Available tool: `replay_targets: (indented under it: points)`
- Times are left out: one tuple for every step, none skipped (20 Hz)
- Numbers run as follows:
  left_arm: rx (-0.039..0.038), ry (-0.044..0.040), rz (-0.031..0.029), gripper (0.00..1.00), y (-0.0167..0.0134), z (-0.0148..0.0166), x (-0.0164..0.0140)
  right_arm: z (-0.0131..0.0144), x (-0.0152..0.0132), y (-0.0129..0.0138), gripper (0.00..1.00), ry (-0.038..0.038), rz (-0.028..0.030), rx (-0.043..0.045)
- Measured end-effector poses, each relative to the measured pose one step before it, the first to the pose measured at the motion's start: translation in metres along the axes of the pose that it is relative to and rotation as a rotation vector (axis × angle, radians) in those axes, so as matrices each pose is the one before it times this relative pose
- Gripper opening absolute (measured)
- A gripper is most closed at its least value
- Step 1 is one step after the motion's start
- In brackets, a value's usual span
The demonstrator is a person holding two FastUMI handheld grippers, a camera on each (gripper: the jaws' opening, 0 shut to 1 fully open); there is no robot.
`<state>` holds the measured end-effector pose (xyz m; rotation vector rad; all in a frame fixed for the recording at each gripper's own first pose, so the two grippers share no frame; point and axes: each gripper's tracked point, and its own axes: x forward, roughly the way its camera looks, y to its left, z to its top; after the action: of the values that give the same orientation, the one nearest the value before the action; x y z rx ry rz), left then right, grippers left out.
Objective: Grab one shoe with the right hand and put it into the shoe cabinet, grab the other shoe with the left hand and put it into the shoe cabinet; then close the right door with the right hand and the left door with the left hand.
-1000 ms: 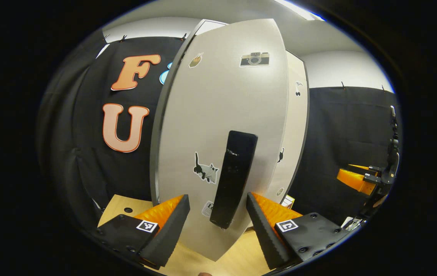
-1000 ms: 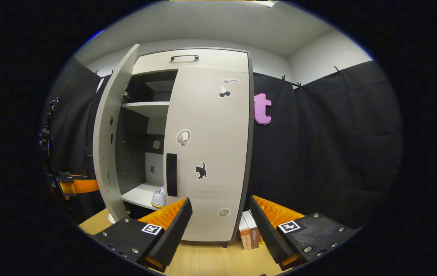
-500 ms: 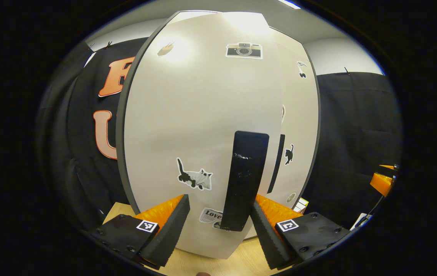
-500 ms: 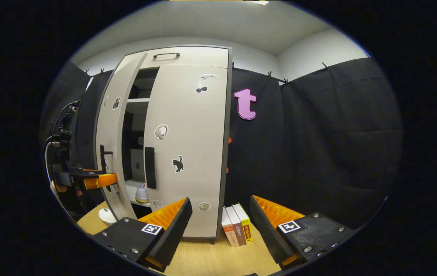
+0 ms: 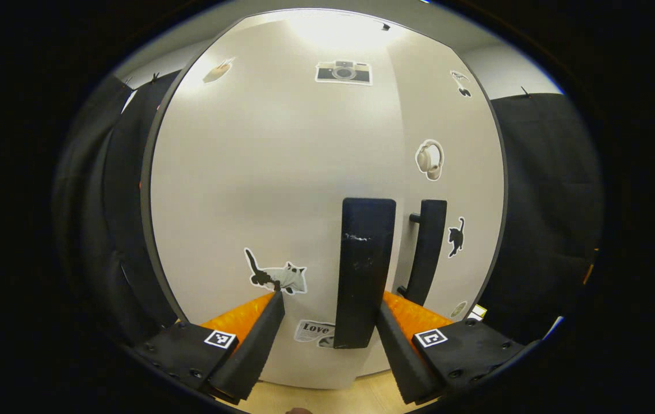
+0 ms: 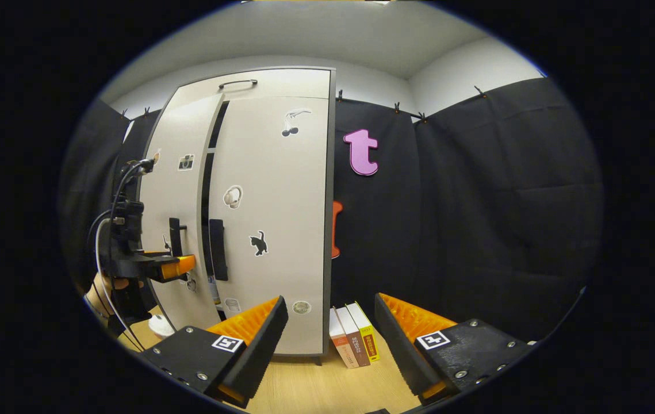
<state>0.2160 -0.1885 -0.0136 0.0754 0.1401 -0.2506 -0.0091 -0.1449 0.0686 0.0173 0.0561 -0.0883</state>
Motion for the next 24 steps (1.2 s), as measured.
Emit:
replay_targets:
  points:
    - [0.00607, -0.00272, 0.01508, 0.97, 0.00099, 0.00112, 0.00077, -0.00051, 0.00105, 0.00073, 0.94, 0.00229, 0.00573, 0.00261]
    - [0.00520, 0.00137, 0.01034, 0.97, -0.00019, 0.00041, -0.00017, 0.00013, 0.00171, 0.00036, 0.94, 0.00299, 0.00379, 0.00115]
    - [0.00552, 0.00587, 0.00452, 0.97, 0.00080, 0.00102, -0.00262, 0.00057, 0.00152, 0.00055, 0.94, 0.00092, 0.00591, 0.00239]
    - [-0.00162, 0.00668, 0.00881, 0.97, 0.00128, 0.00093, -0.00235, 0.00167, 0.00158, 0.00114, 0.94, 0.00305, 0.00554, 0.00375]
    - [-0.00599, 0.00339, 0.00082, 0.97, 0.00155, 0.00335, -0.00187, 0.00230, 0.00095, 0.00067, 0.94, -0.00094, 0.00524, 0.00487]
    - [-0.01461, -0.00009, -0.01604, 1.00, -0.00064, 0.00292, -0.00632, 0.00292, 0.00169, 0.00128, 0.94, -0.00355, 0.00592, 0.00302]
    - [-0.02149, -0.00858, -0.02130, 1.00, -0.00015, 0.00578, -0.01239, 0.00340, 0.00164, 0.00101, 0.94, -0.00432, 0.00626, 0.00070]
    - [-0.01199, -0.00986, -0.00894, 1.00, 0.00239, 0.00606, -0.01703, 0.00368, 0.00014, 0.00077, 0.94, -0.00418, 0.00522, -0.00069]
    - [0.00112, -0.01499, 0.01026, 1.00, 0.00733, 0.00838, -0.01638, 0.00316, -0.00034, 0.00078, 0.94, -0.00458, 0.00434, -0.00172]
    - [0.00265, -0.01848, 0.00909, 1.00, 0.00731, 0.00973, -0.01655, 0.00334, 0.00038, 0.00085, 0.94, -0.00344, 0.00440, -0.00267]
    - [0.00147, -0.01470, 0.00471, 1.00, 0.00768, 0.01034, -0.01747, 0.00258, -0.00026, 0.00125, 0.94, -0.00475, 0.00367, -0.00303]
    - [0.00002, -0.01464, 0.00434, 0.99, 0.00738, 0.01097, -0.01660, 0.00225, 0.00083, 0.00122, 0.94, -0.00072, 0.00436, -0.00426]
    - [0.00065, -0.01729, 0.01033, 0.99, 0.01045, 0.01248, -0.01709, 0.00248, 0.00091, 0.00204, 0.94, -0.00148, 0.00589, -0.00263]
    - [0.00553, -0.01353, 0.02088, 0.99, 0.01297, 0.01247, -0.01764, 0.00239, -0.00005, 0.00304, 0.94, -0.00077, 0.00745, -0.00216]
    - [0.01321, -0.01492, 0.02967, 0.99, 0.01666, 0.01206, -0.01729, 0.00245, -0.00046, 0.00289, 0.94, -0.00007, 0.00707, -0.00014]
    - [0.01563, -0.02129, 0.03575, 0.99, 0.01561, 0.01260, -0.01569, 0.00272, -0.00144, 0.00321, 0.94, -0.00037, 0.01016, -0.00341]
    - [0.01333, -0.02493, 0.03540, 0.99, 0.01715, 0.01296, -0.01492, 0.00287, -0.00069, 0.00275, 0.94, -0.00209, 0.00654, -0.01257]
    - [0.01260, -0.02172, 0.03018, 0.99, 0.01671, 0.01216, -0.01326, 0.00315, -0.00086, 0.00045, 0.94, -0.00351, 0.00123, -0.02293]
    - [0.01091, -0.01739, 0.02845, 0.99, 0.01590, 0.00920, -0.01325, 0.00412, -0.00060, 0.00126, 0.94, -0.00542, -0.00164, -0.02565]
    - [0.00601, -0.01571, 0.02884, 0.99, 0.01531, 0.00759, -0.01175, 0.00600, -0.00371, 0.00141, 0.94, -0.00837, -0.00090, -0.01955]
    - [0.00027, -0.01435, 0.02296, 0.99, 0.01529, 0.00644, -0.01088, 0.00730, -0.00222, 0.00255, 0.94, -0.01403, 0.00188, -0.00833]
    - [-0.00656, -0.00931, 0.02088, 0.99, 0.01309, 0.00420, -0.00813, 0.00677, -0.00252, 0.00425, 0.97, -0.01585, 0.00554, 0.00327]
    - [-0.00634, -0.00489, 0.01728, 0.99, 0.01147, 0.00066, -0.00747, 0.00575, -0.00227, 0.00445, 0.94, -0.01175, 0.00692, 0.01061]
    - [-0.00662, -0.00015, 0.01283, 0.99, 0.01041, -0.00082, -0.00543, 0.00438, -0.00186, 0.00454, 0.94, -0.00864, 0.00624, 0.01131]
